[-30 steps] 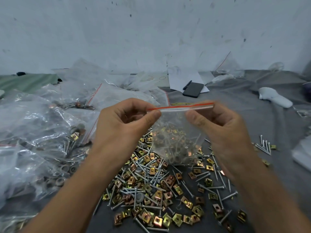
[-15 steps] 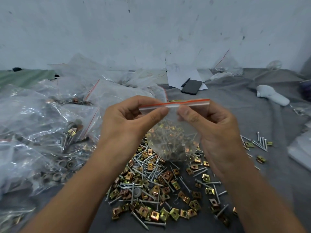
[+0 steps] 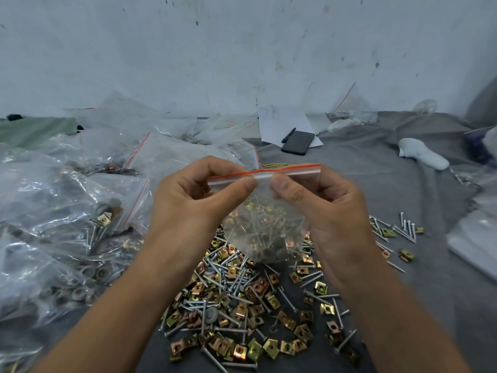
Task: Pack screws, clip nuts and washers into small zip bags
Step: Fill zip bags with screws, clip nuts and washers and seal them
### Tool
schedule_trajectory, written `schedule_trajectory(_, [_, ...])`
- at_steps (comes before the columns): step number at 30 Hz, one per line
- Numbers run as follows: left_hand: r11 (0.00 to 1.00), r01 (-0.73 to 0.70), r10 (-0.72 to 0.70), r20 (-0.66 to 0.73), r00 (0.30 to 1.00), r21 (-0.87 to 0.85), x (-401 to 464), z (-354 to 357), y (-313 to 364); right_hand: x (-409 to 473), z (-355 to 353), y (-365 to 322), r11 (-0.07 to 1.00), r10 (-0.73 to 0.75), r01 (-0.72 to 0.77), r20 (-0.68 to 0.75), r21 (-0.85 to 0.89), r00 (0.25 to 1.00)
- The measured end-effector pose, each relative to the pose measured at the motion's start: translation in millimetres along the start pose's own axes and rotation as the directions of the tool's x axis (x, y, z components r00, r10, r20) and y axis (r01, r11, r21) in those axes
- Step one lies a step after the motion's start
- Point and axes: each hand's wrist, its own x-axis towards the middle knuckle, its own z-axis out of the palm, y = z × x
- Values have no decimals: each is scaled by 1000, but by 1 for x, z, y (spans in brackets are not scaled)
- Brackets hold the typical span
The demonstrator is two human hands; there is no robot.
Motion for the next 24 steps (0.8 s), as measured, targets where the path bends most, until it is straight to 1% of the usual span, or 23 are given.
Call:
schedule_trajectory(4, [1000, -3, 2, 17, 1000, 7, -2, 3, 3, 0, 1, -1, 1000, 12, -12, -1, 8, 1000])
schedule_trajectory(8, [999, -18, 18, -8, 1000, 38, -1, 4, 4, -1, 4, 1, 1000, 11, -11, 11, -24, 1000])
schedule_trajectory(12, [997, -34, 33, 13, 999, 72, -2, 3, 6, -3, 6, 1, 998, 20, -19, 13, -61, 1000])
schedule_trajectory(15, [995, -45, 45, 1, 999, 85, -2, 3, 6, -3, 5, -1, 996, 33, -31, 22, -78, 999])
schedule_trajectory(20, [994, -42, 43, -9, 999, 96, -3, 4, 6, -1, 1, -3, 996, 83, -84, -13, -40, 996])
schedule_trajectory(24, [984, -57, 59, -7, 998, 166, -4, 3, 7, -1, 4, -2, 993, 52, -53, -20, -106, 998])
